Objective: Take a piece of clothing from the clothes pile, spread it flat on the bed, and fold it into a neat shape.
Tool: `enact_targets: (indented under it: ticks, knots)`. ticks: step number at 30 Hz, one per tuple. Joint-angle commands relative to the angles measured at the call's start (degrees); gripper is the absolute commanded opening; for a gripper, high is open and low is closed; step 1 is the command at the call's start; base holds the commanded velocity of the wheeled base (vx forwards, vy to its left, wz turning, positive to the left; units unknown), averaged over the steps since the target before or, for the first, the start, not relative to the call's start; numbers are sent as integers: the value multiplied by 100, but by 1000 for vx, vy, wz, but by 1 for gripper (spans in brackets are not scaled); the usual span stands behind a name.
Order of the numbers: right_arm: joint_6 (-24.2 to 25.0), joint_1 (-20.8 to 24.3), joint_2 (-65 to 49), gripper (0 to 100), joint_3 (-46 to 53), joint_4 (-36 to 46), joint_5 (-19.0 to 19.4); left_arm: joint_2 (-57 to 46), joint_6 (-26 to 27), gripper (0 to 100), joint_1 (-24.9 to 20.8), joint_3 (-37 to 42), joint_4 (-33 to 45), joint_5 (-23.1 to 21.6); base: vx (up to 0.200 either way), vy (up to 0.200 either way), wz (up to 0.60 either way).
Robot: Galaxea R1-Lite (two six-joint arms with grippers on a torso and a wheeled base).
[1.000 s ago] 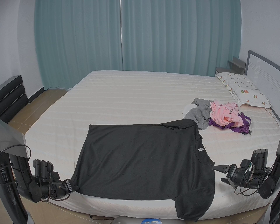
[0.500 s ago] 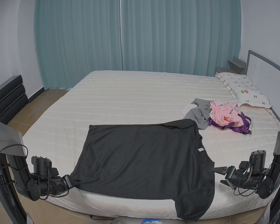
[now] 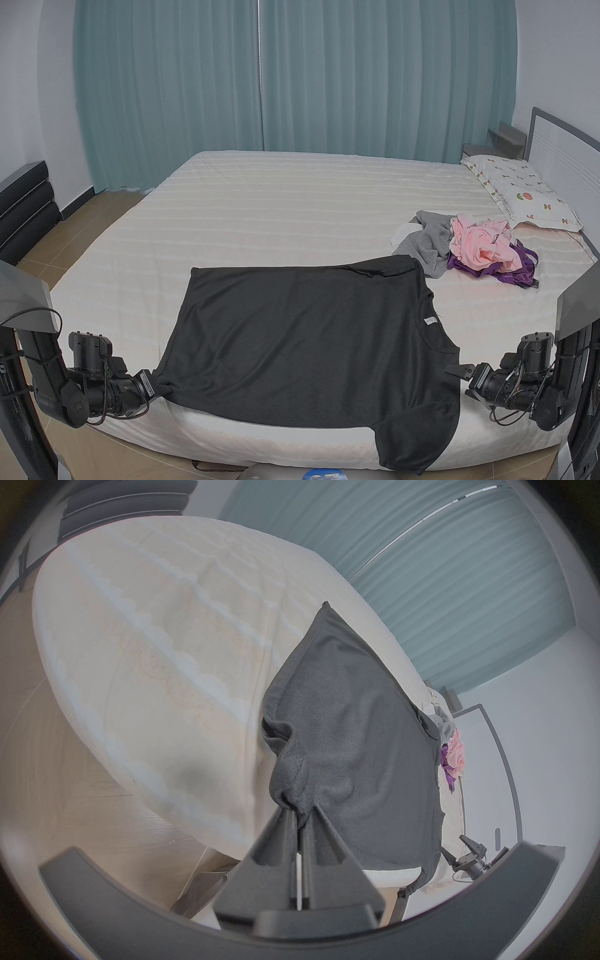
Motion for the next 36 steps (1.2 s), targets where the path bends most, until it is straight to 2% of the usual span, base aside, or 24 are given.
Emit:
enact_targets:
  ticks: [1,5,6,24,36]
  knots:
    - [-39,19,702,100,-180,-148,-203,13,-47,0,-3,26,-10,-20,0,0,0]
    - [-21,28,729,100,-312,-148,-203,22,-47,0,-3,43,-10,-11,0,0,0]
    - [-21,28,729,0,-347,-148,-203,22,-47,0,-3,43,-10,-11,0,0,0]
    - [-21,-51,166,0,-664,-148,-299,22,-47,0,-3,78,-10,-11,0,0,0]
    - [-57,-60,562,0,-1305,-139,-290,22,-47,0,-3,87,-10,-11,0,0,0]
